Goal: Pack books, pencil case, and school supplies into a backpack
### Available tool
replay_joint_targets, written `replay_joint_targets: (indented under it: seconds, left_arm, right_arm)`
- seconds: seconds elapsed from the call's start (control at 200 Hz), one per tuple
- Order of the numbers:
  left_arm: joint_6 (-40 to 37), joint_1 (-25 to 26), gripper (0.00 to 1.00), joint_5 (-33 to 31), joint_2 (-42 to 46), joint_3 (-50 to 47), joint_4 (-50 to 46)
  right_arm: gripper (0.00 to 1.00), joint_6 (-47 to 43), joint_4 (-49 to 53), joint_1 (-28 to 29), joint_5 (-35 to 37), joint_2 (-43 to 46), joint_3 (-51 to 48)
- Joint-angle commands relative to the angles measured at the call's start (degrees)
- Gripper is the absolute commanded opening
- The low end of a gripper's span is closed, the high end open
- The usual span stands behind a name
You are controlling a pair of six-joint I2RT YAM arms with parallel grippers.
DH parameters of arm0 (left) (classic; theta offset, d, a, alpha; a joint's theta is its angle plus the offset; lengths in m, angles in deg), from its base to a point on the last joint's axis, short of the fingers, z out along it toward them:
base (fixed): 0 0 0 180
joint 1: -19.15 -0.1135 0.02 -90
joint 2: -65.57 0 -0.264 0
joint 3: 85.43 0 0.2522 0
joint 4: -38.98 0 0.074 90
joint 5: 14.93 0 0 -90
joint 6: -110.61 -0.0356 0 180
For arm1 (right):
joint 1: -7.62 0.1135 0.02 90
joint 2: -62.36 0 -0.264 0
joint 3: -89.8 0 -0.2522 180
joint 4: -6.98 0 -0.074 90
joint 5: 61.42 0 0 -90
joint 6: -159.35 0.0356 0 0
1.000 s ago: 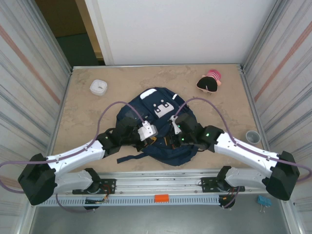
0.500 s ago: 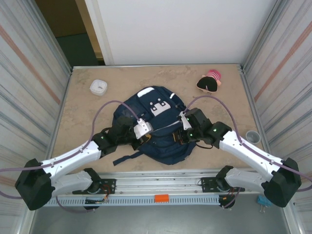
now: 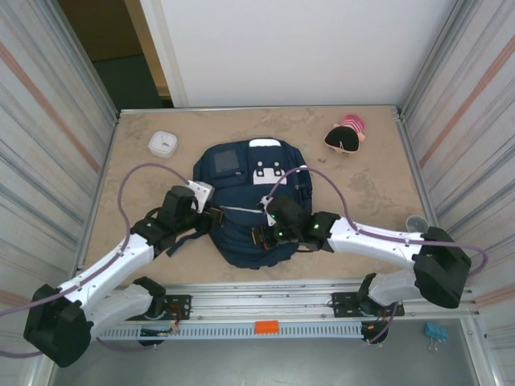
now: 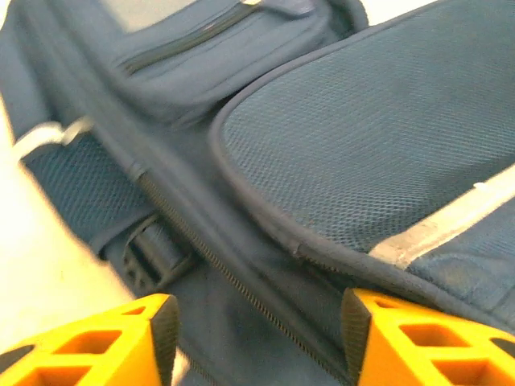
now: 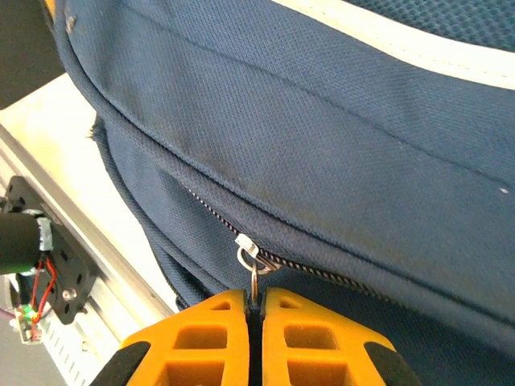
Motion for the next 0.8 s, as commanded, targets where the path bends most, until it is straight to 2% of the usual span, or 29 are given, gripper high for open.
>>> replay_joint_targets:
  seconds: [0.0,0.175,0.306,0.376,0.797]
  left_arm:
    - [17.5,-0.1,0.61,-2.8,5.5,2.2,-6.7]
    - [42.7,-0.2,0.61,1.0,16.3,-3.7,-7.1]
    - [58.5,-0.1,0.59,4.6,21.3,-10.5,-0.2]
    - [64.5,-0.1,0.59,6.8,21.7,-13.2,4.8]
    - [69.6,1.3,0.57,10.4,13.3,-14.0,16.6]
  right_arm:
    - [0.0,1.0,-1.8,1.5,1.7,-1.2,3.6]
    - [0.0,0.7,-2.2,2.2,1.4,-3.2,4.1]
    - [0.0,0.0,-2.5,2.7,0.9,-4.4,4.8]
    - [0.0,-0.2,-2.7,3.0,0.6,-5.0,5.0]
    - [0.0,-0.5,-4.1,4.2,-1.2,-7.6,6.3]
